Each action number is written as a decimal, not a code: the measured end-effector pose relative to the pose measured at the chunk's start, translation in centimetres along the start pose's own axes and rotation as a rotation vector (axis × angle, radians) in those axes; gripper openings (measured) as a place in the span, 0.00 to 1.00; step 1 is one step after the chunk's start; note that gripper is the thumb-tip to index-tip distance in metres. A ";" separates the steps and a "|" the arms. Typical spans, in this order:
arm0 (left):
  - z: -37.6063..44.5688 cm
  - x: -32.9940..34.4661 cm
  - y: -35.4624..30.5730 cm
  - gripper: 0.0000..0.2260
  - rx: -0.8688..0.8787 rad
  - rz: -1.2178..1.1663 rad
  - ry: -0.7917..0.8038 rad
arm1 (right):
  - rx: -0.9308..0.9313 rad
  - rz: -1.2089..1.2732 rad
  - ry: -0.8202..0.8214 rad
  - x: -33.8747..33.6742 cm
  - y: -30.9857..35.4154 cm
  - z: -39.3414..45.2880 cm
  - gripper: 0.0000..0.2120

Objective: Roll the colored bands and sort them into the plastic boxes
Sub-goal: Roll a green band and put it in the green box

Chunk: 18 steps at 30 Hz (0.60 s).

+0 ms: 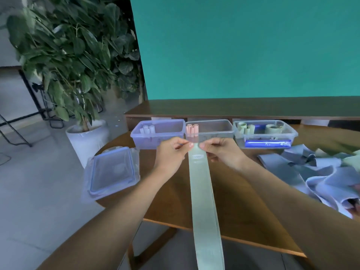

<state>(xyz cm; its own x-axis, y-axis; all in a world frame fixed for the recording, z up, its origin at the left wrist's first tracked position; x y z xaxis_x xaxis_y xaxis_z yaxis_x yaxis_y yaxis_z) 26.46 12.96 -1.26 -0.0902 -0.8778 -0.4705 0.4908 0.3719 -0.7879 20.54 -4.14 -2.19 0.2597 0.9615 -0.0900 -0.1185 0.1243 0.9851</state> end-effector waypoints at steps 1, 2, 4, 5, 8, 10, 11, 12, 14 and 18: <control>0.3 0.3 0.4 0.03 -0.010 -0.012 0.003 | 0.003 -0.021 -0.008 -0.1 -0.6 0.5 0.08; 0.9 0.8 1.2 0.02 -0.024 -0.029 0.010 | 0.010 -0.027 -0.014 -0.1 -1.3 1.2 0.08; 2.0 1.9 2.6 0.02 -0.052 -0.027 0.024 | 0.020 -0.027 -0.023 -0.2 -2.5 2.8 0.08; 2.5 2.2 3.3 0.02 -0.063 -0.023 0.031 | 0.026 -0.023 -0.028 -0.2 -3.0 3.3 0.07; 3.6 3.1 5.0 0.02 -0.081 -0.051 0.035 | 0.023 0.009 -0.041 -0.2 -4.4 4.4 0.06; 4.2 3.6 5.9 0.01 -0.093 -0.072 0.038 | 0.008 0.019 -0.049 -0.2 -5.1 5.0 0.05; 4.4 3.8 6.3 0.01 -0.099 -0.080 0.041 | 0.006 0.019 -0.056 -0.3 -5.4 5.3 0.04; 4.6 4.1 6.6 0.01 -0.104 -0.085 0.043 | 0.008 0.015 -0.069 -0.4 -5.7 5.6 0.03; 4.9 4.6 7.1 0.01 -0.106 -0.071 0.045 | 0.009 -0.017 -0.094 -0.4 -6.2 6.2 0.02; 5.6 5.3 8.0 0.02 -0.106 0.025 0.036 | 0.018 -0.142 -0.167 -0.6 -6.7 7.1 0.07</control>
<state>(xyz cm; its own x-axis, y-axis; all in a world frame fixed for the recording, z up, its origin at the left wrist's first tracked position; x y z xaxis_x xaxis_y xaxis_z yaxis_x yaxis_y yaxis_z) 34.72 9.64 -7.83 -0.1110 -0.8569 -0.5034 0.3994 0.4254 -0.8121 28.00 -7.26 -7.74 0.4278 0.8805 -0.2045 -0.0524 0.2500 0.9668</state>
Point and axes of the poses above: each hand's wrist, its own z-axis towards the middle knuckle, its own x-axis out of the palm, y = z × x, the point moved 5 cm from there along z, towards the middle knuckle, and after that the axes turned 6 degrees about z, right-handed, at the moved point
